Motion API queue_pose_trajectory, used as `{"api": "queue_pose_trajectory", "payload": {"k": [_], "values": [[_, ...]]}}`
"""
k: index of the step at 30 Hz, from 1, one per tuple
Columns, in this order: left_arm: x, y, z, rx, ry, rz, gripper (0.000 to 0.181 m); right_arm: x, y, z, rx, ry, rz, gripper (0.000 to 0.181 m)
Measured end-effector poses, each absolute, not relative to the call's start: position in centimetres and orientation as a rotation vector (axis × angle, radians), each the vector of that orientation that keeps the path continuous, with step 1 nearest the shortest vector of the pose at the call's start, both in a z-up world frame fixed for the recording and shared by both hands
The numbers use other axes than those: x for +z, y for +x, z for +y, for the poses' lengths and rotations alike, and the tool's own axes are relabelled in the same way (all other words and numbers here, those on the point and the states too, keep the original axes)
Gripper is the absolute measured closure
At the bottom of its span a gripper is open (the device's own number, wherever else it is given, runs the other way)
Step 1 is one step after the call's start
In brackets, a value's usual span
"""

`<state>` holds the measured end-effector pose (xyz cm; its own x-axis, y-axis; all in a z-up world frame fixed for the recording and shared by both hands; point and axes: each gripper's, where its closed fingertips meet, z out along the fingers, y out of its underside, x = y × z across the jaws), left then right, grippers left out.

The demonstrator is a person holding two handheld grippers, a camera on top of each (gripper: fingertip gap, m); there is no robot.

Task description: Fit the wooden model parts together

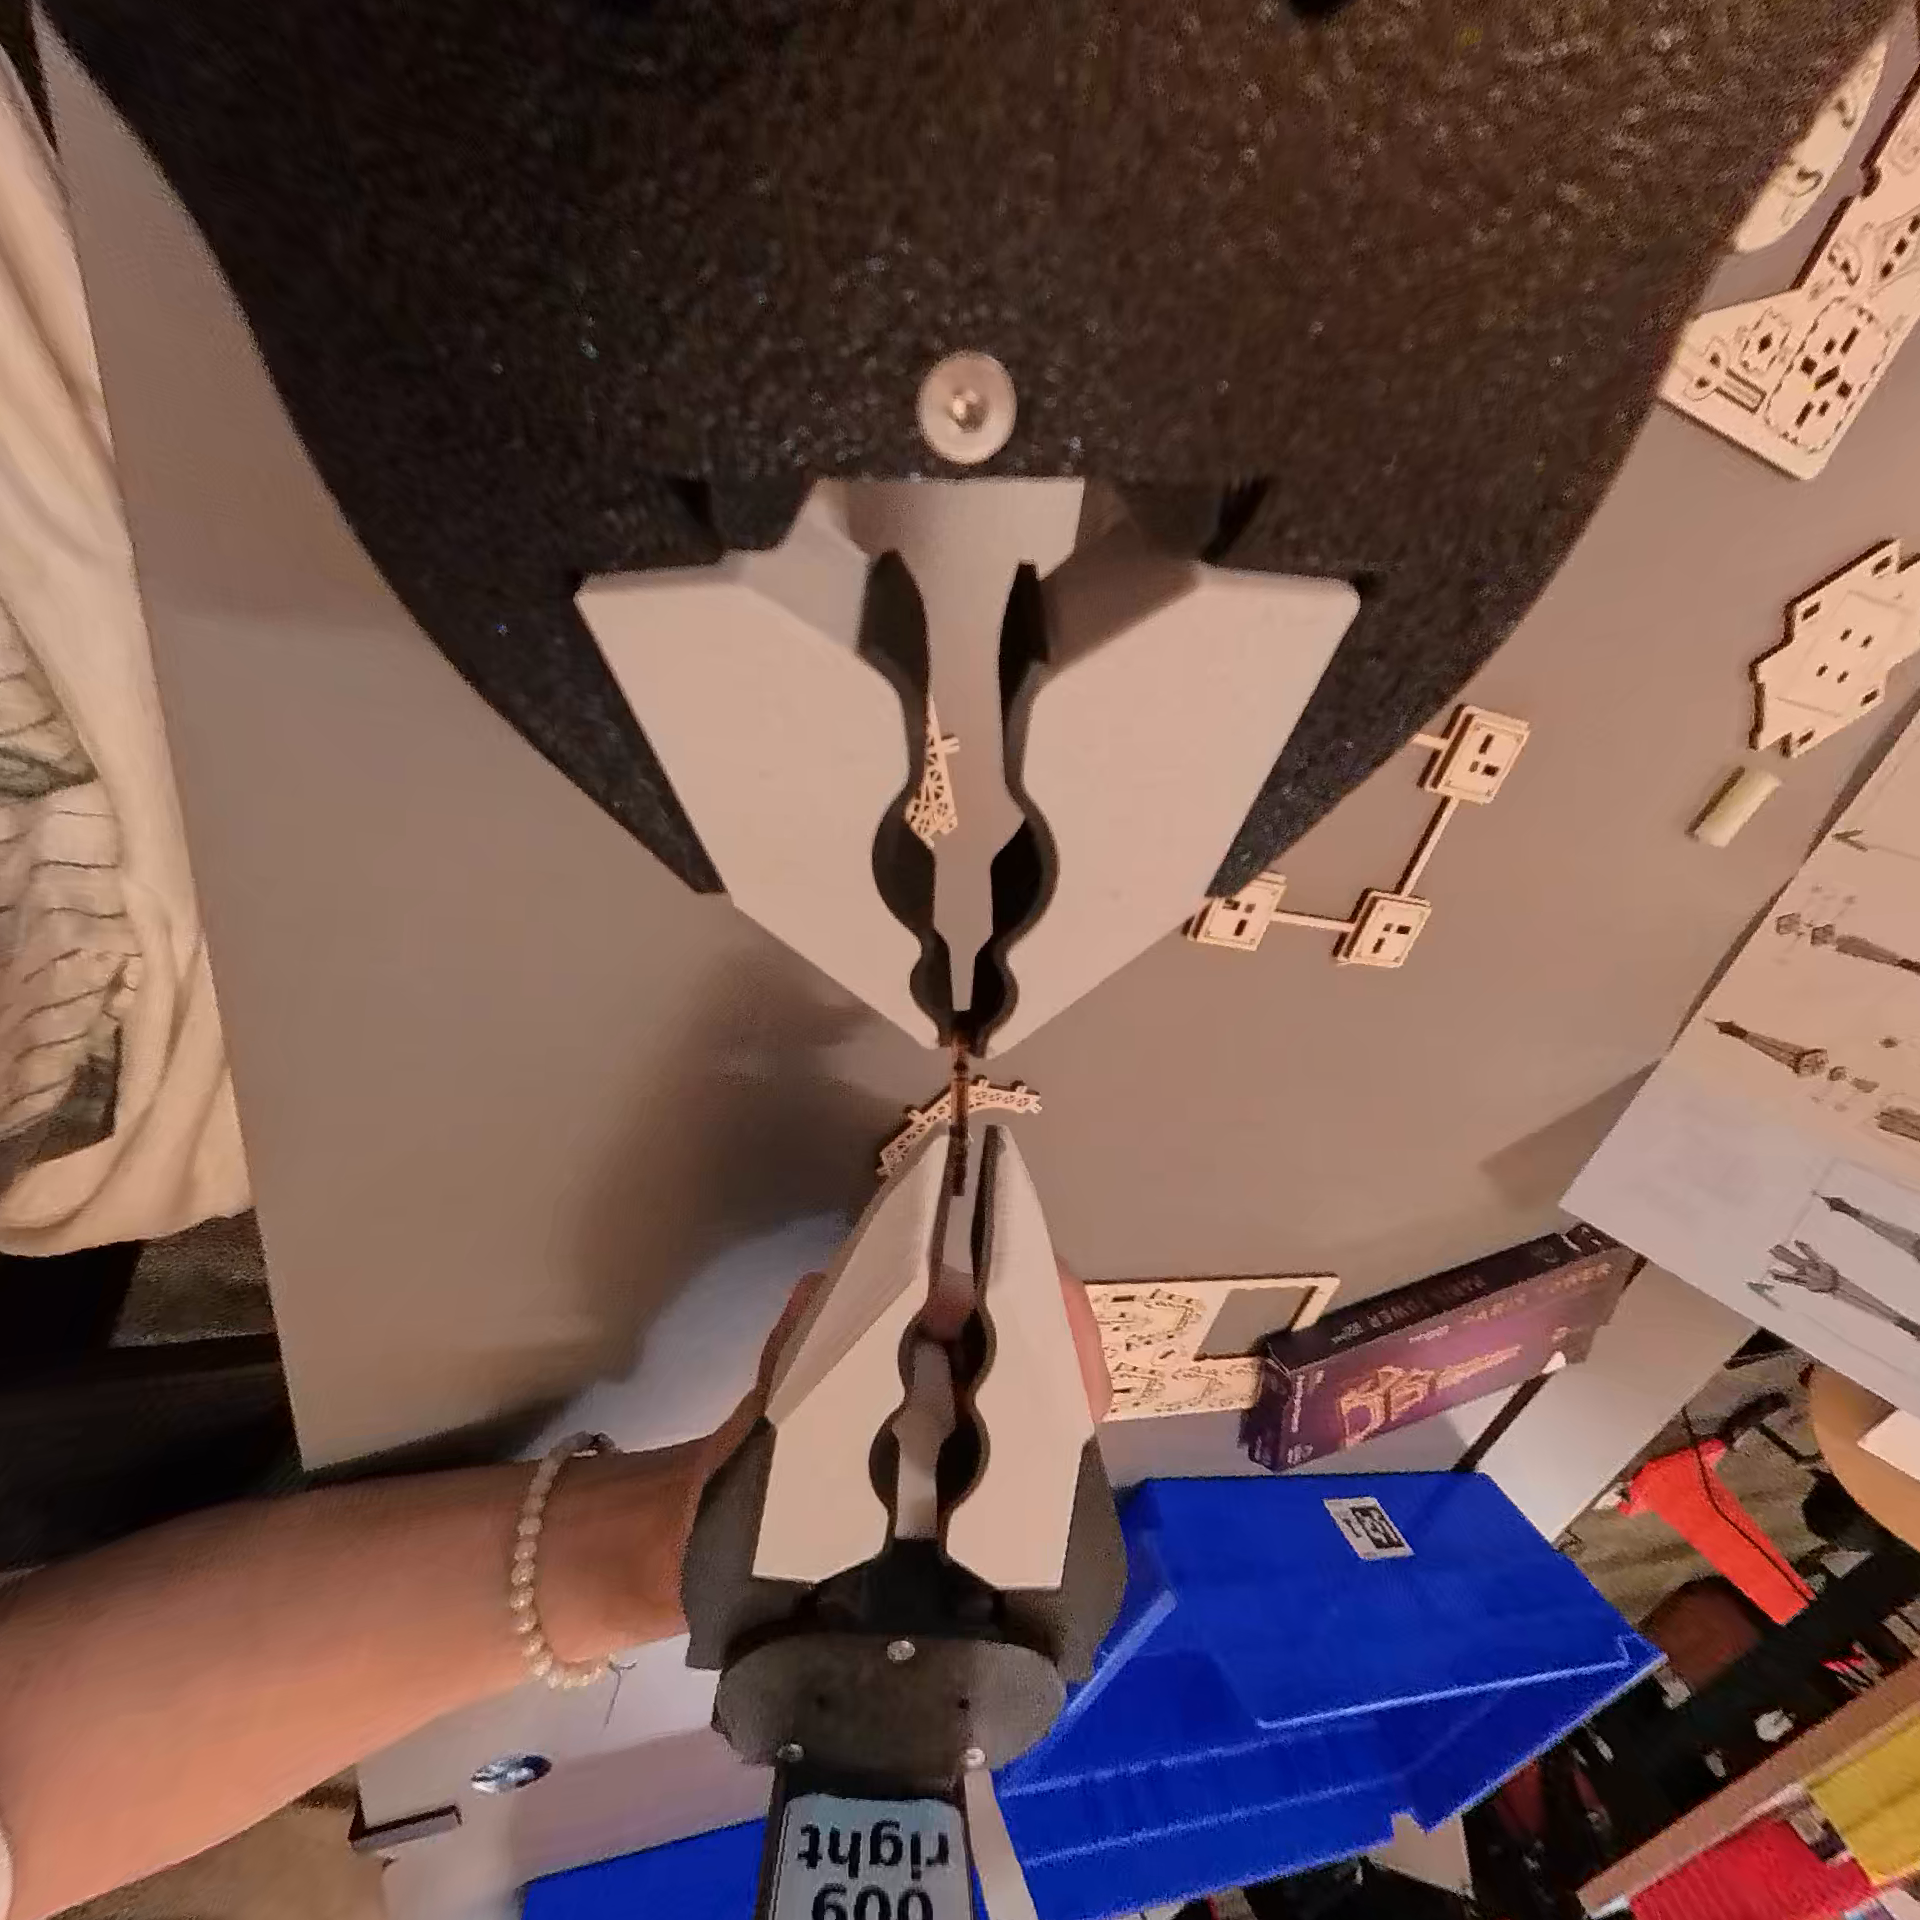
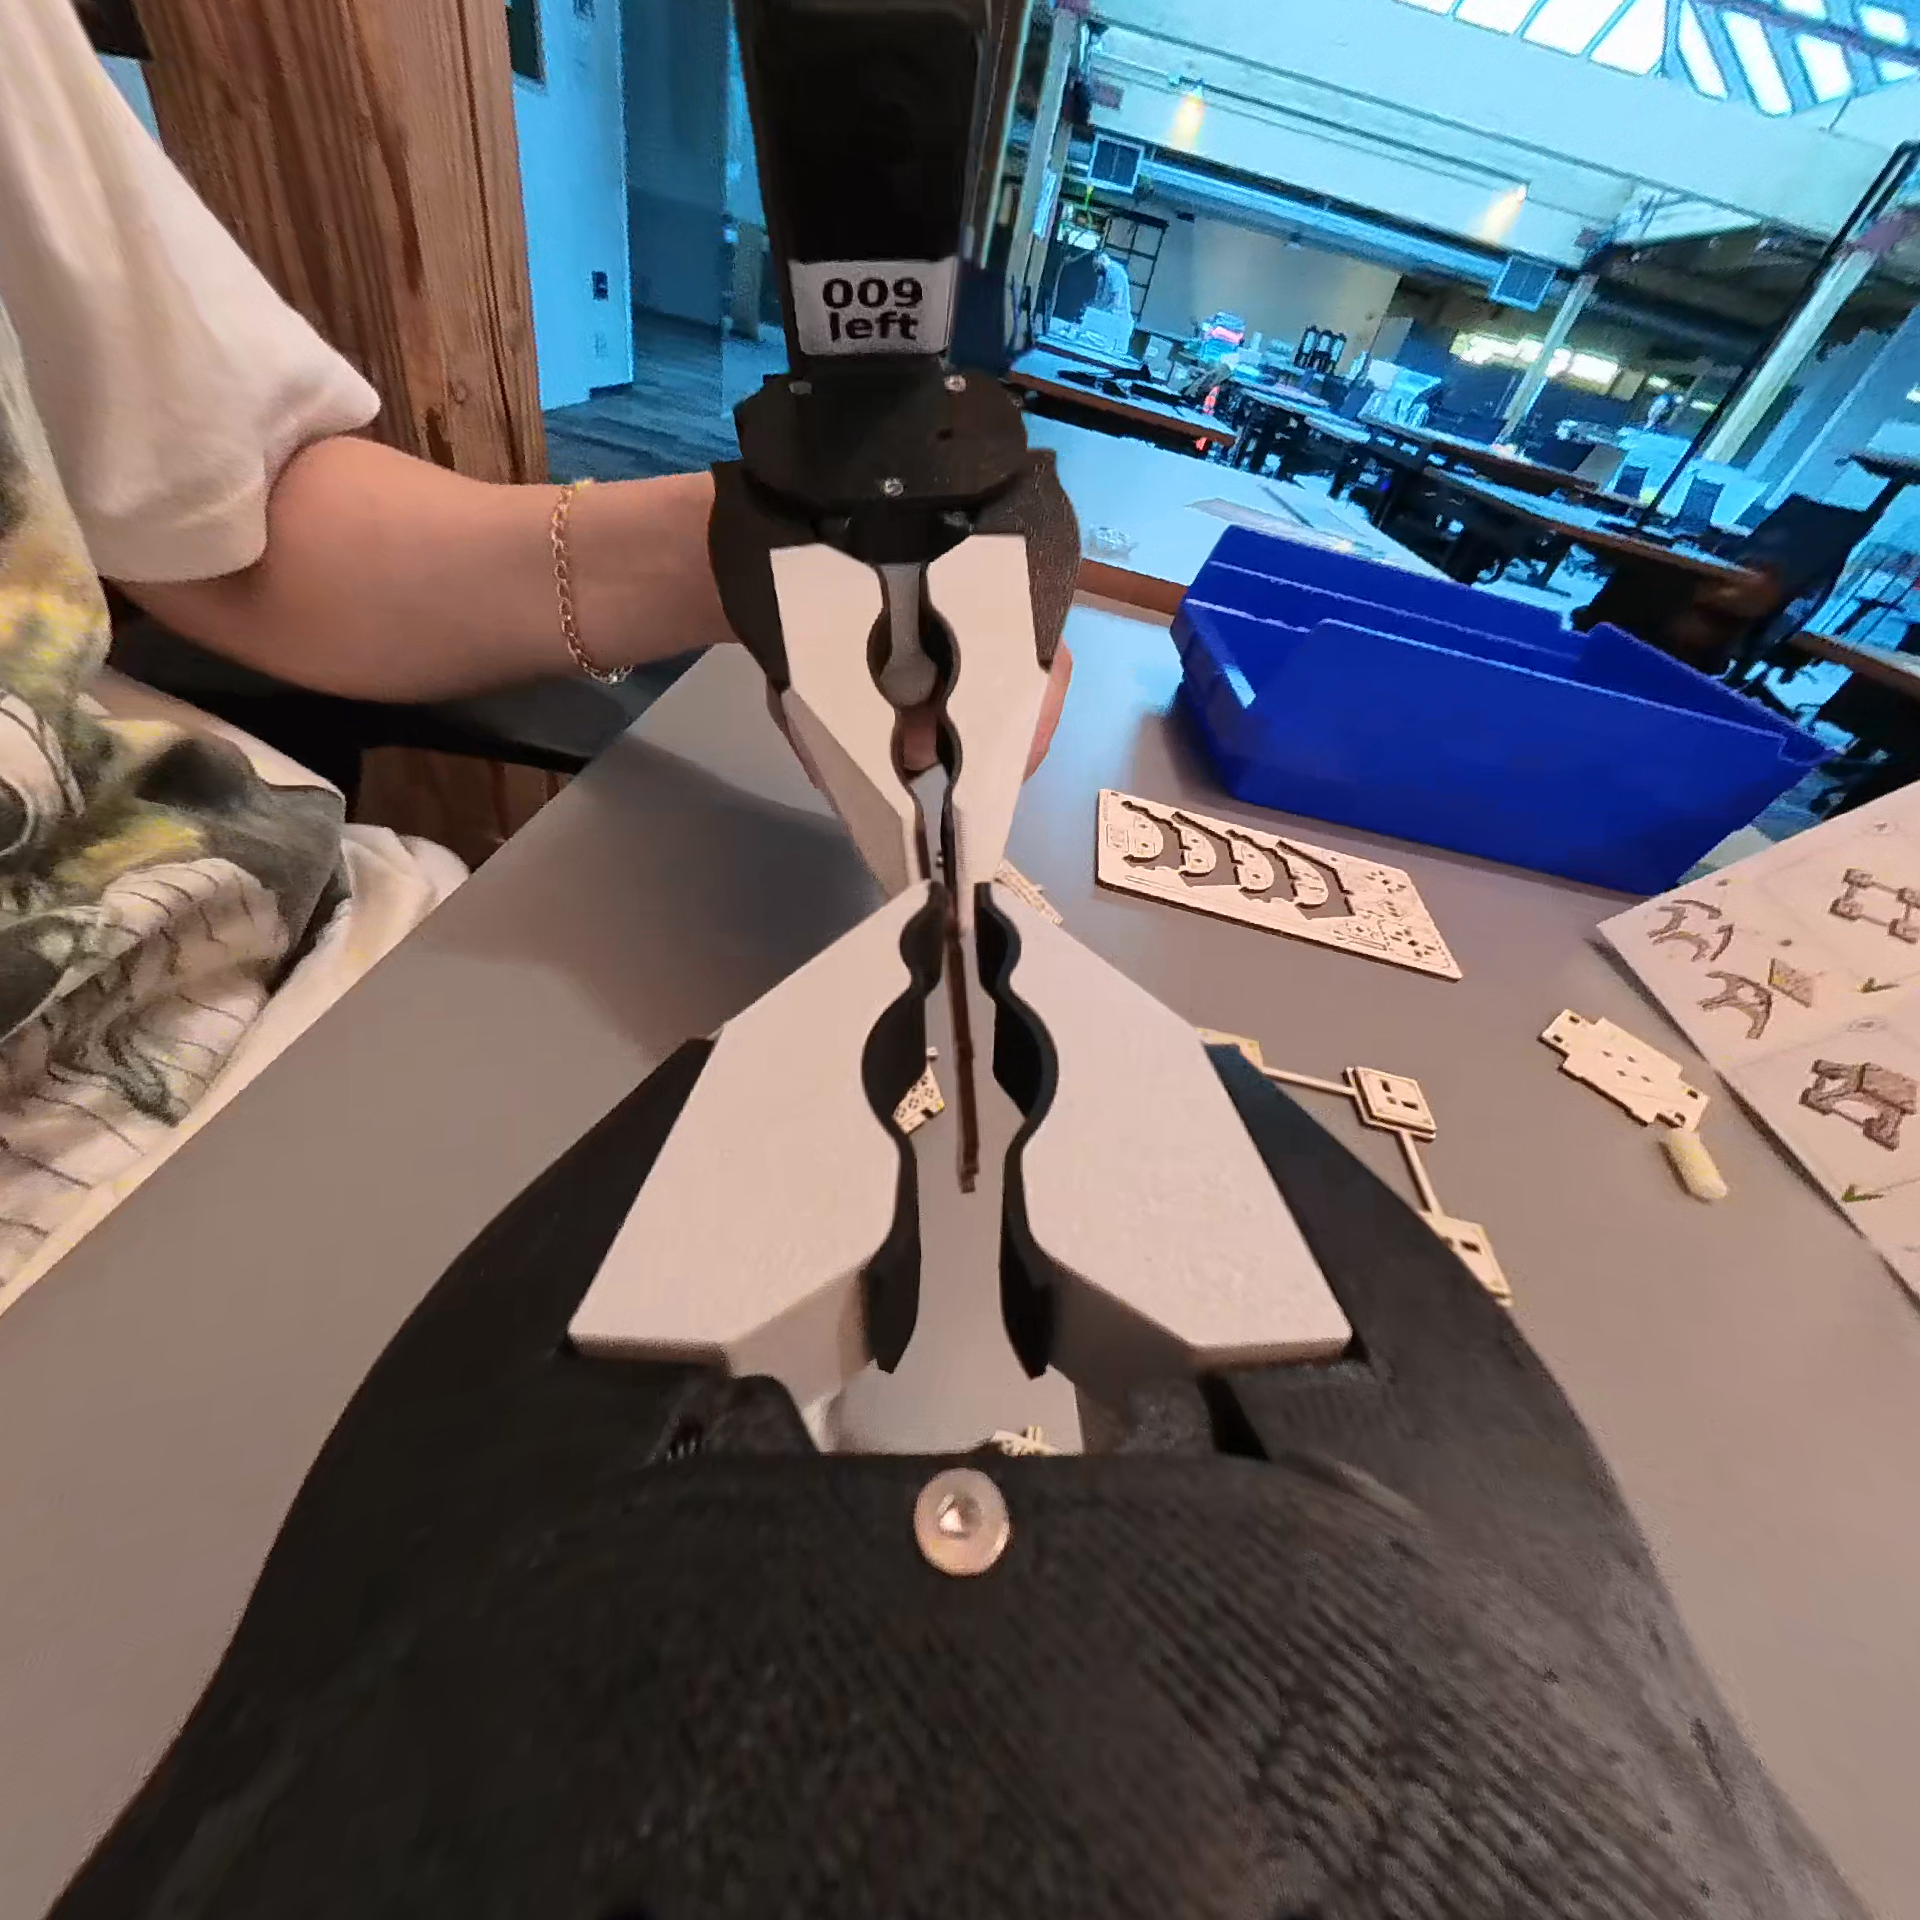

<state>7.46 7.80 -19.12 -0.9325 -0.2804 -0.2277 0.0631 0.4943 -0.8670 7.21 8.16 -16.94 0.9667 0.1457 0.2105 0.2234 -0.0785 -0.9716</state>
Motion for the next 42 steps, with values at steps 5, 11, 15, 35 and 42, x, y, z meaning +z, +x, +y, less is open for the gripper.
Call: {"api": "queue_pose_trajectory", "payload": {"k": [5,11,15,35,42], "values": [[-18.9,7.7,8.1,-1.41,-0.187,2.381,0.181,-17.6,7.8,7.7,-0.065,-1.701,-0.267,0.16],[-19.0,7.4,7.6,-1.43,-0.17,2.393,0.181,-17.6,7.1,7.8,-0.029,-1.693,-0.29,0.178],[-19.3,7.6,7.7,-1.417,-0.18,2.402,0.181,-18.1,7.3,7.9,-0.053,-1.721,-0.294,0.18],[-19.4,8.3,9.0,-1.409,-0.345,2.373,0.174,-18.2,8.6,7.8,-0.025,-1.744,-0.215,0.18],[-24.7,7.2,10.7,-0.848,-0.43,2.684,0.161,-19.4,9.7,6.2,0.053,-1.811,-0.188,0.181]]}}
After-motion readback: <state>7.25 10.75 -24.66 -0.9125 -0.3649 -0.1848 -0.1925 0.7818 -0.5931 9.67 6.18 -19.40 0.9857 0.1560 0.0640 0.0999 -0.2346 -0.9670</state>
